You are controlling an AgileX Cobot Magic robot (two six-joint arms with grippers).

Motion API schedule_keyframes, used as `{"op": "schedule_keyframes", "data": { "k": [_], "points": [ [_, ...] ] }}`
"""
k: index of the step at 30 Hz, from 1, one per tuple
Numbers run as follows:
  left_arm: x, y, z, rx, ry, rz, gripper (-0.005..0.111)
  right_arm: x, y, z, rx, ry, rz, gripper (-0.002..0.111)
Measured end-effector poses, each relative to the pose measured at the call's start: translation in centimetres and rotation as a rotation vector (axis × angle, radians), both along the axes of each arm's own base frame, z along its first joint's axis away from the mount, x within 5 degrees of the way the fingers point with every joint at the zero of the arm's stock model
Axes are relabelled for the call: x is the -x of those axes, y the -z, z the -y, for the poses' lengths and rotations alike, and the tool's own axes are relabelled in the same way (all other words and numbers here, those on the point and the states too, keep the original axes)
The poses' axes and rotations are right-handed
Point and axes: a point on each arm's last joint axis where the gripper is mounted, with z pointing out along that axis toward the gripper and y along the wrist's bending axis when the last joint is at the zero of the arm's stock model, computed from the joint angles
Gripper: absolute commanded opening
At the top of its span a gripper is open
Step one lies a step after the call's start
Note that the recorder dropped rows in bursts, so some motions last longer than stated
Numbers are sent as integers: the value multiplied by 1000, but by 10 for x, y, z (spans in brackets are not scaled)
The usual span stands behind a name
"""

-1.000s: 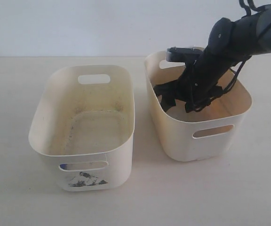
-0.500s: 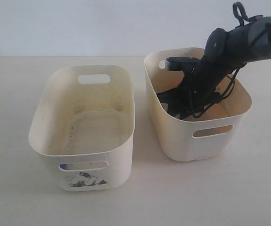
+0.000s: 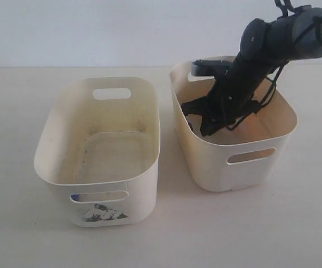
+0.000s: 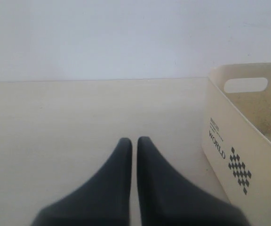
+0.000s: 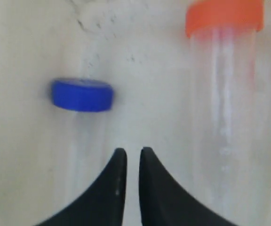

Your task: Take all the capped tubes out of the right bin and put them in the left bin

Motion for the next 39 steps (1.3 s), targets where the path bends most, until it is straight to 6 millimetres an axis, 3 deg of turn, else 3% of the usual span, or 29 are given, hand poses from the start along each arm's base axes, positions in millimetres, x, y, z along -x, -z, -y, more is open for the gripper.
{"op": "schedule_keyframes", "data": {
  "k": [3, 6, 7, 13, 21, 28, 30, 35, 39],
  "points": [
    [0, 0, 0, 0, 0, 0, 4, -5, -24, -3, -10, -30, 48, 29],
    [0, 0, 0, 0, 0, 0, 4, -6, -41, -2, 0, -59, 79, 60],
    [0, 0, 0, 0, 0, 0, 4, -6, -44, -2, 9, -65, 81, 63],
    [0, 0, 0, 0, 0, 0, 4, -3, -42, 6, 103, -71, 44, 45],
    [0, 0, 0, 0, 0, 0, 4, -5, -36, 11, 157, -73, 45, 58],
    [0, 0, 0, 0, 0, 0, 4, -10, -2, 12, 198, -64, -21, 59],
    [0, 0, 0, 0, 0, 0, 4, -11, 8, 12, 199, -51, -39, 51],
    [0, 0, 0, 0, 0, 0, 4, -12, 17, 11, 195, -23, -61, 0],
    [0, 0, 0, 0, 0, 0, 4, -12, 16, 11, 190, -8, -63, 1]
  ]
}}
